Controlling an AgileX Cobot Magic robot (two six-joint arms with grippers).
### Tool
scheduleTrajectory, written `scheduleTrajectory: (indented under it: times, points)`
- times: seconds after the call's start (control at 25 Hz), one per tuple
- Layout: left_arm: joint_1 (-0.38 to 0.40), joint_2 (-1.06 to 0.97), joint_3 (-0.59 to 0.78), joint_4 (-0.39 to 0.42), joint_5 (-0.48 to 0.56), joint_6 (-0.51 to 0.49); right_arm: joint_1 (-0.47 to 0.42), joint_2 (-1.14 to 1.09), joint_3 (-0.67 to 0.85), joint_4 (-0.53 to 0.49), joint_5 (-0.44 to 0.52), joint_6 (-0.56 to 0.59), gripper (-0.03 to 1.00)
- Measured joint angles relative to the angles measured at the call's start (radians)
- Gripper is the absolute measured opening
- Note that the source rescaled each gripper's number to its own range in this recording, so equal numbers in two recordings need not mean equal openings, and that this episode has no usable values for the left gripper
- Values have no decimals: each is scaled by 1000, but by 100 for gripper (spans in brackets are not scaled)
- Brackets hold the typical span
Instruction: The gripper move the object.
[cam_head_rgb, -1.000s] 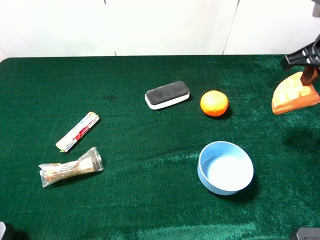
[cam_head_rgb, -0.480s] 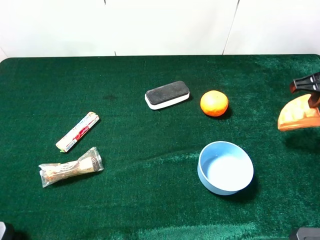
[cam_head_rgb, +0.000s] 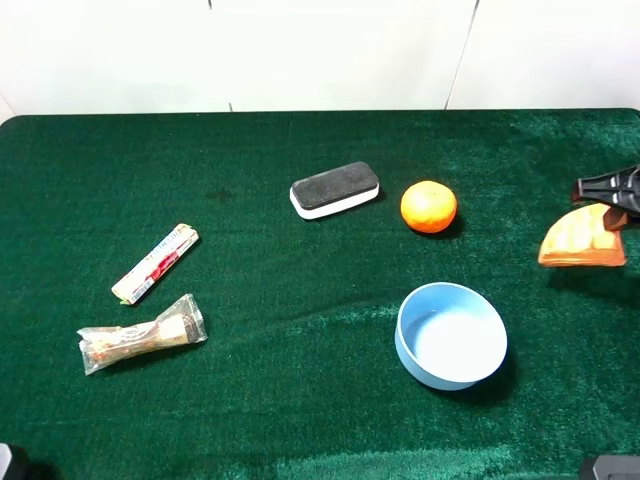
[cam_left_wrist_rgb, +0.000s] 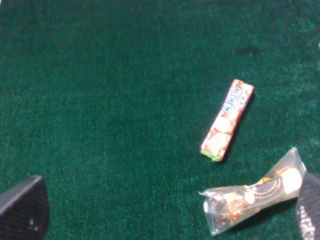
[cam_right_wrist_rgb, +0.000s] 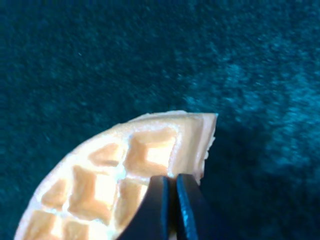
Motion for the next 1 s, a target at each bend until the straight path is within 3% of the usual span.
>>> scheduleTrajectory:
  times: [0.36,1.0]
  points:
    - [0,0,0,0,0,0,0,-2,107,37,-100,1,0]
    - [0,0,0,0,0,0,0,-3,182,54,-110,23,0]
